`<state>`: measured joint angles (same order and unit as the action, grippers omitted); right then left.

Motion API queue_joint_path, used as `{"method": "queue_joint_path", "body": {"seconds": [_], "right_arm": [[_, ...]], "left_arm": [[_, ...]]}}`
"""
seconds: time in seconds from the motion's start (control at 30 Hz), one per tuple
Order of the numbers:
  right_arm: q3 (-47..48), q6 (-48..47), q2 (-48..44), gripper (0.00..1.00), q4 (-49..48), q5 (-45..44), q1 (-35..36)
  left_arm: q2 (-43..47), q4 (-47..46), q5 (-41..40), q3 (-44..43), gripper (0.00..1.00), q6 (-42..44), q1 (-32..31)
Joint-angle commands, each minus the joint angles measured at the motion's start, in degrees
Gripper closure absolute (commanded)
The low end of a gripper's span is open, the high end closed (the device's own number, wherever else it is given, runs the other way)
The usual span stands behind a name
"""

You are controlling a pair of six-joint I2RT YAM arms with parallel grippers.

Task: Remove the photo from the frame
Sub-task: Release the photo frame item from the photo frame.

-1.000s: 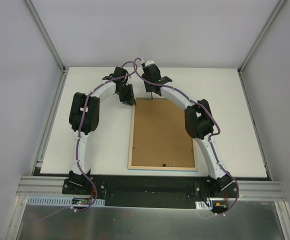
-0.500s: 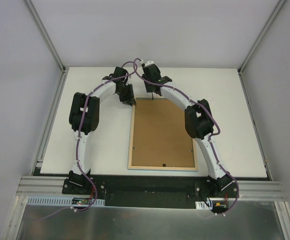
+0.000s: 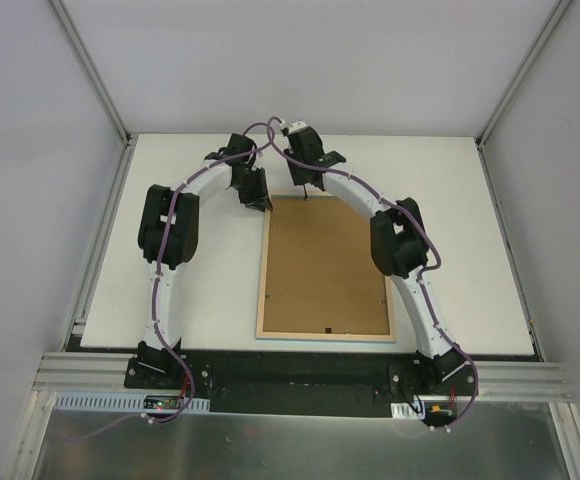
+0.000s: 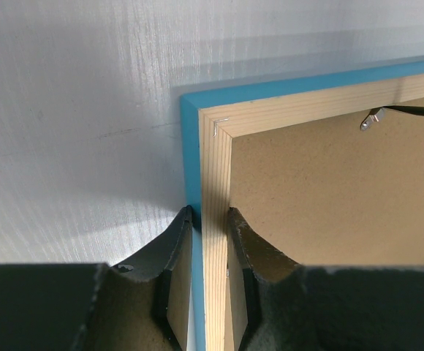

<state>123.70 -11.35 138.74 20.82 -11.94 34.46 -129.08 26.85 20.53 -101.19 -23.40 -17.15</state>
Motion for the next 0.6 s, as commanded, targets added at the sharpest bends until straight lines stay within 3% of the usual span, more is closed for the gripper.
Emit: {"method": "queue_joint_path", "body": {"seconds": [0.0,0.57], "right_arm": [[2.4,-1.2,0.8,0.99,2.5,5.5,0.3],[2.0,-5.8,0.5,0.99,5.4,9.4,0.3]], "left_arm": [[0.7,3.3,0.6,1.8,1.00,-0.9,0.3],[0.8,3.3,0.6,1.9,1.00,-0.9,0.2]]}}
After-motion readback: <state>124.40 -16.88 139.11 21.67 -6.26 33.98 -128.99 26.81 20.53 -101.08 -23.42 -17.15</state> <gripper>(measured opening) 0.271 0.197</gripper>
